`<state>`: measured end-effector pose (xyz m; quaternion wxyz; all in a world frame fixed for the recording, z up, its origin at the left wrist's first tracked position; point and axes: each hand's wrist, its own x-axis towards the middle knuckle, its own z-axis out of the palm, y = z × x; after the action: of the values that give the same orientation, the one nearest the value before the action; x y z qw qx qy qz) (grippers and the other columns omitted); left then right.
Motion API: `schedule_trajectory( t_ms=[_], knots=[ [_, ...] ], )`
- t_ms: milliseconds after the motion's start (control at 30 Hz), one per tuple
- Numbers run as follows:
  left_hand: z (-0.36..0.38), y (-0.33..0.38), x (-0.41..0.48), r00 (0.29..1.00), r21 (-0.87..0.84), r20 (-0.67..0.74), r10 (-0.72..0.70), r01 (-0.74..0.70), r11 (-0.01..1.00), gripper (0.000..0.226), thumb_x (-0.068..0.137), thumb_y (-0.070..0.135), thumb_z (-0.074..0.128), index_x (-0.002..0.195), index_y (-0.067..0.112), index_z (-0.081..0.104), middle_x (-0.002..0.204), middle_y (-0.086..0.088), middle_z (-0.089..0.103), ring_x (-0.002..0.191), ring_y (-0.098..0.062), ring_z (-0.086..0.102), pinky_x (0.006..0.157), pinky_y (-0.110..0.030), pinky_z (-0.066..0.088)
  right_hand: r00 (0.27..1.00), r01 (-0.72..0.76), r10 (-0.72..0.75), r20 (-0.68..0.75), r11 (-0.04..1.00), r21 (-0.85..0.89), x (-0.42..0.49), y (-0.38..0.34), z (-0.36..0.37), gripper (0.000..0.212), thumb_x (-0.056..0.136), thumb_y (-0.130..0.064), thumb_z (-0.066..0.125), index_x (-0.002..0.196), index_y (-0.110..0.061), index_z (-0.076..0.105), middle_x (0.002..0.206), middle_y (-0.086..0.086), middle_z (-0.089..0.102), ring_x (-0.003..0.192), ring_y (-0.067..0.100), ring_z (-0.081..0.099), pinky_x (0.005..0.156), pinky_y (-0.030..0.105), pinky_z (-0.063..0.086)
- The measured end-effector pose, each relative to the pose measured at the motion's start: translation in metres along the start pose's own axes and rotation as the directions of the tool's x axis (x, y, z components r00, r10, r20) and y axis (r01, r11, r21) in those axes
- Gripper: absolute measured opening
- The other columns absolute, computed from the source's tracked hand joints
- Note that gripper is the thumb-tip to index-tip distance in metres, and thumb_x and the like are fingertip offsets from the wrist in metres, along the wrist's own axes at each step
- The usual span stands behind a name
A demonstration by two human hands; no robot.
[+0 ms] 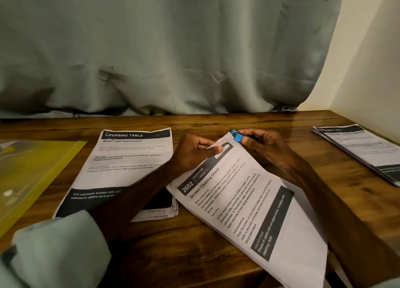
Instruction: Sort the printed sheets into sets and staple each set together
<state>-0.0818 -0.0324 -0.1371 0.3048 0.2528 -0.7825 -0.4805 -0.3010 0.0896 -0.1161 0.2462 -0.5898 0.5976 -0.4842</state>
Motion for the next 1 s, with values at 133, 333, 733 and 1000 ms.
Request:
schedule_trajectory(
  t_ms=[133,333,733,1000],
  knots=[
    [-0.0006,-0.0004,0.0014,1.000,-0.030,0.005,-0.023,0.023,0.999,0.021,0.093,0.026,0.075,0.109,0.013,0.079,0.088,0.001,0.080,0.073,-0.021,0.078,0.066,-0.032,0.063,0.997,0.054,-0.054,-0.049,0.999,-0.003,0.0003,-0.0040,-0.0033,0.028,0.098,-0.009,0.061,0.122,-0.021,0.065,0.112,-0.020,0.070,0.102,-0.010,0.066,0.077,0.010,0.051],
    [-0.0015,0.0011,0.0028,0.997,-0.041,0.016,-0.076,0.077,0.996,0.019,0.092,0.029,0.076,0.105,0.016,0.079,0.088,0.001,0.080,0.075,-0.024,0.078,0.073,-0.040,0.065,0.998,0.067,-0.067,-0.004,0.997,-0.038,-0.0023,-0.0014,-0.0040,0.032,0.088,-0.027,0.067,0.120,-0.029,0.068,0.114,-0.023,0.073,0.112,-0.002,0.066,0.082,0.014,0.054],
    [-0.0031,0.0037,0.0044,1.000,0.072,0.000,-0.020,0.020,0.997,0.022,0.091,0.031,0.076,0.106,0.014,0.079,0.076,0.017,0.075,0.065,-0.016,0.076,0.057,-0.023,0.059,0.993,0.122,-0.121,0.012,0.990,-0.073,-0.0025,0.0008,-0.0051,0.035,0.091,-0.019,0.069,0.125,-0.022,0.068,0.119,-0.018,0.072,0.113,0.003,0.067,0.088,0.015,0.054],
    [-0.0028,-0.0023,0.0076,0.999,0.076,-0.042,-0.028,0.031,0.997,0.025,0.089,0.031,0.079,0.107,0.013,0.080,0.090,-0.001,0.080,0.069,-0.022,0.077,0.068,-0.041,0.064,0.996,0.082,-0.080,0.036,0.995,-0.055,-0.0068,-0.0025,-0.0041,0.041,0.084,-0.027,0.072,0.124,-0.021,0.070,0.116,-0.013,0.075,0.110,0.006,0.069,0.081,0.019,0.057]
  ],
)
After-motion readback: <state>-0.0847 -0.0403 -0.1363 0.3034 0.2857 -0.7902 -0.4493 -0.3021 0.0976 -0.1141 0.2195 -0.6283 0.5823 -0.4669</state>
